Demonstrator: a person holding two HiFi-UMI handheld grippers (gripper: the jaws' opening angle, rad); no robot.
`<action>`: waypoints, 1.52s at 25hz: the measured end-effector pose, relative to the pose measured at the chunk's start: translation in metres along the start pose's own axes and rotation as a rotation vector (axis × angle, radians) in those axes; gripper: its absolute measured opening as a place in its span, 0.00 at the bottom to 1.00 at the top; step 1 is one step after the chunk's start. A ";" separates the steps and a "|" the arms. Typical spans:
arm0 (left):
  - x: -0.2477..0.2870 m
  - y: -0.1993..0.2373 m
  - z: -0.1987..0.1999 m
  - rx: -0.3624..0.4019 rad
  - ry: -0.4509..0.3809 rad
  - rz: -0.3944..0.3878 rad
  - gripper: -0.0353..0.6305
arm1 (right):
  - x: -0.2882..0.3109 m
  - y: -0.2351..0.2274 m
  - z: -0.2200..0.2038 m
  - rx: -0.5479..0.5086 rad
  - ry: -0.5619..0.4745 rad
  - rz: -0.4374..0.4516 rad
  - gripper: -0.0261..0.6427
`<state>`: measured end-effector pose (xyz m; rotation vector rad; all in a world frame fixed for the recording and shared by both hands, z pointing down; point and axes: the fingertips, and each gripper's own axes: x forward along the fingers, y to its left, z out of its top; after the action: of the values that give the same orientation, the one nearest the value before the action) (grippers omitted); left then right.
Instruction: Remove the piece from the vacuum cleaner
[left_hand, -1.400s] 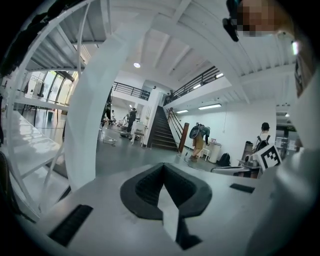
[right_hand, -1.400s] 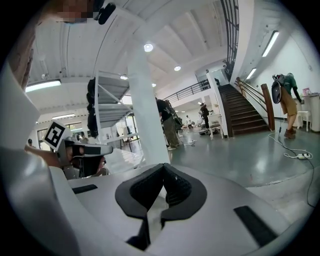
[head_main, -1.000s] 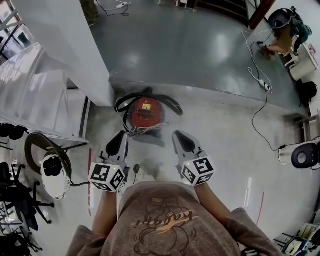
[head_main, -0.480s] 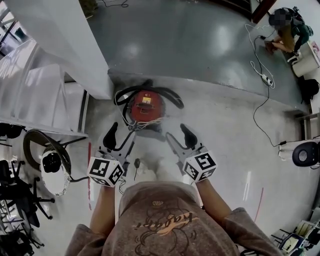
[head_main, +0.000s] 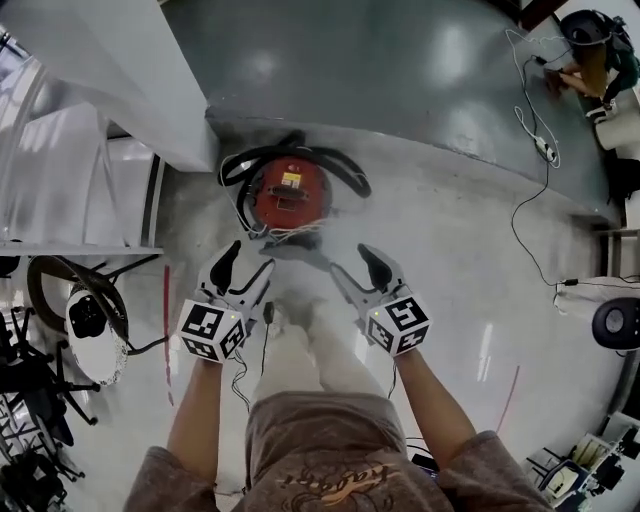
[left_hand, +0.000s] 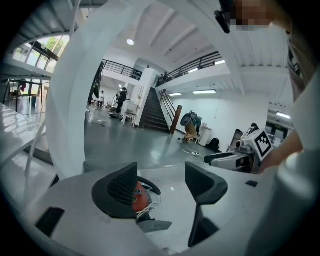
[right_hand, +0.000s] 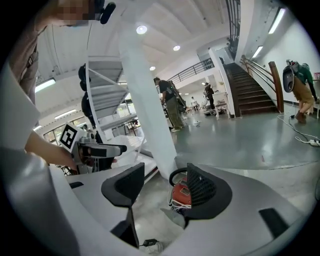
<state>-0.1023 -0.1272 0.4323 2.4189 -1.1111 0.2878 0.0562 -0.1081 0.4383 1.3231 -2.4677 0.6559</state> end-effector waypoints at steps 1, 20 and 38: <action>0.008 0.005 -0.013 0.000 0.020 -0.006 0.47 | 0.007 -0.005 -0.010 -0.006 0.019 0.001 0.39; 0.145 0.067 -0.287 0.017 0.298 -0.113 0.47 | 0.145 -0.077 -0.272 -0.047 0.298 0.094 0.39; 0.199 0.070 -0.369 0.305 0.556 -0.283 0.47 | 0.190 -0.080 -0.358 -0.184 0.500 0.219 0.39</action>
<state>-0.0248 -0.1182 0.8499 2.4713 -0.4991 1.0185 0.0256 -0.1019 0.8506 0.7175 -2.2042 0.6888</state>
